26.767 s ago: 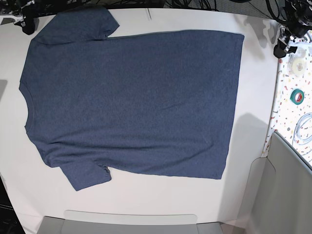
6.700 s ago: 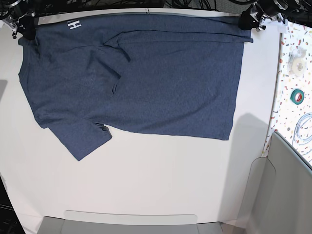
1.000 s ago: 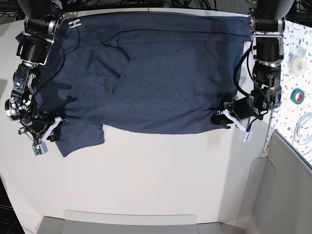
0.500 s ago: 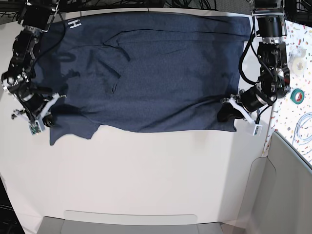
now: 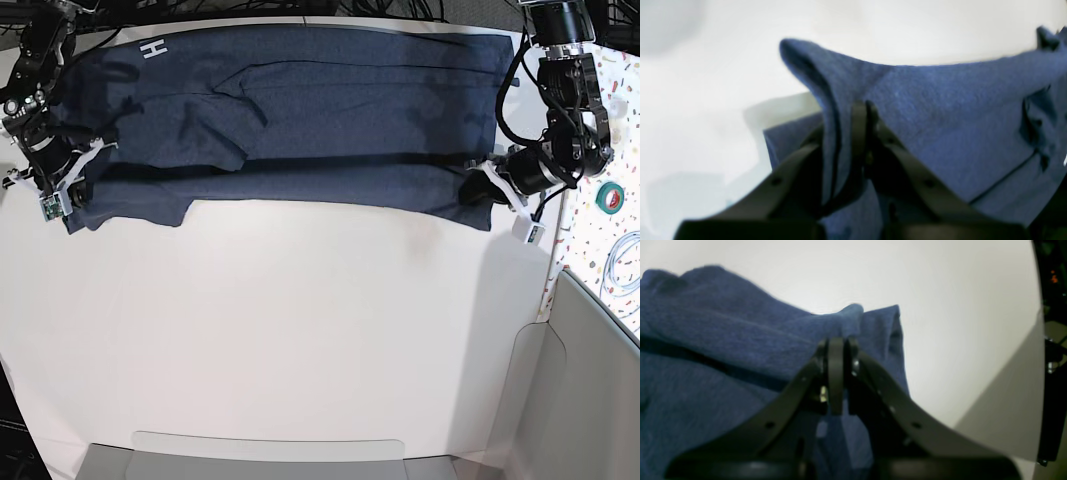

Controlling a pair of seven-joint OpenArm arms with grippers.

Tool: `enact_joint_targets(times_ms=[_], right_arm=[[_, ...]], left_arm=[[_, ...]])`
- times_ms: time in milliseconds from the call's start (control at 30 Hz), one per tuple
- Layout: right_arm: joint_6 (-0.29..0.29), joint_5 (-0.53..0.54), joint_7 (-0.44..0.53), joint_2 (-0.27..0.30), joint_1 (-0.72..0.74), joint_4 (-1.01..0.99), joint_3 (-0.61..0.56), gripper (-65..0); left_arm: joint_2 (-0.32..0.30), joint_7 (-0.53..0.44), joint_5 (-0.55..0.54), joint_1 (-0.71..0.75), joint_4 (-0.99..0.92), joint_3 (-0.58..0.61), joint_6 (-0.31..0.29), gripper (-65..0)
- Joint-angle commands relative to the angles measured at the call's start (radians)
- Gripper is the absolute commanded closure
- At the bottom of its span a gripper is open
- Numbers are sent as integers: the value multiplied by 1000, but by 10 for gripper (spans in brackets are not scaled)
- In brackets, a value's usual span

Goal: Layout the t-shirt on the table in an organized manner, then fold the t-shirt properly
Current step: 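Lift the grasped edge with both grippers and fold it over the shirt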

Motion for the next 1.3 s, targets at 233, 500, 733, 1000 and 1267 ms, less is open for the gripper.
enact_joint_targets(times_ms=[233,500,733,1000,1267], right_arm=[[5,0,18,-11,-71,19,12,0],[5,0,-52,-54,-85,25,75,0],[5,3,-124,-89,-90,129,148,0],[5,3,-164,-91,-116,183,151,0],[5,5,-163,-104,-151,223,153,0]], left_arm=[[-15,10,-12,48,17,-7,-4,0],[-15,10,-12,78,17,-7,-3,0],[-16,10,-12,77,18,-8,-3,0],[-16,11,-17,77,29,-8,-3,0],[-16,11,-14,127,167,-10,-3,0]])
